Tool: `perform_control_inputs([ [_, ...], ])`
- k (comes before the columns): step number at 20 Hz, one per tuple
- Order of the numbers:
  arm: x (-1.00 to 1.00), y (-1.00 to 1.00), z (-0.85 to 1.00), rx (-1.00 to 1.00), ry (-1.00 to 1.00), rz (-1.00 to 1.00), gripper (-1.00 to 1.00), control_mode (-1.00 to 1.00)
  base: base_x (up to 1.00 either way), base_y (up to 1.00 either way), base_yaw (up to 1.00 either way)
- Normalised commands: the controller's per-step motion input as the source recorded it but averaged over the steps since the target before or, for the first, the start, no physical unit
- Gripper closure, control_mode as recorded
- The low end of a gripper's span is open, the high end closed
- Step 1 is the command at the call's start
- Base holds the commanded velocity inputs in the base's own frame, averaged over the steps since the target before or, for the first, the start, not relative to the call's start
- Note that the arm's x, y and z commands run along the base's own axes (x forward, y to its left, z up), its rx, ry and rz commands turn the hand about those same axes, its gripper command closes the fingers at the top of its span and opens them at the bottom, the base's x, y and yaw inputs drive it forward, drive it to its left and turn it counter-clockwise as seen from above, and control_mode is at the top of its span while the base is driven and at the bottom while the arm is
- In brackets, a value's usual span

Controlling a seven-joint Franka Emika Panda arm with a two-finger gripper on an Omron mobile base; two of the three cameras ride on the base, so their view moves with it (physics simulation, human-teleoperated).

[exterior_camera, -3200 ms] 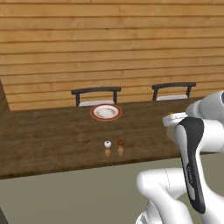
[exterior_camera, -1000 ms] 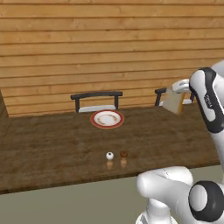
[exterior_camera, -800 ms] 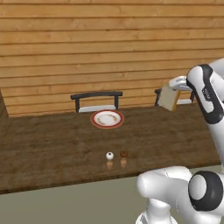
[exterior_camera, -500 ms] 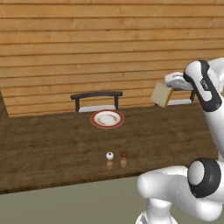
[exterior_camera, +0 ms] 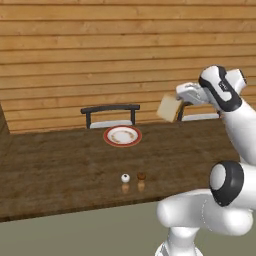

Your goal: Start the toaster. Once the lever pops up, take the bread to the plate on the dining counter.

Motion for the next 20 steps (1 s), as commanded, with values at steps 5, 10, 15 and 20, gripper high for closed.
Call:
perform_control_inputs([
  [5, 0.35, 0.28, -0.41, 0.02, 0.0, 0.05, 1.0, -1.0, 0.0, 0.0, 0.0],
  [10, 0.31, 0.27, -0.41, 0.01, 0.0, 0.04, 1.0, -1.0, 0.0, 0.0, 0.0],
  [15, 0.42, 0.29, -0.42, 0.0, 0.0, 0.03, 1.0, -1.0, 0.0, 0.0, 0.0],
  [20, 0.51, 0.25, -0.29, 0.01, 0.03, 0.04, 1.0, -1.0, 0.0, 0.0, 0.0],
])
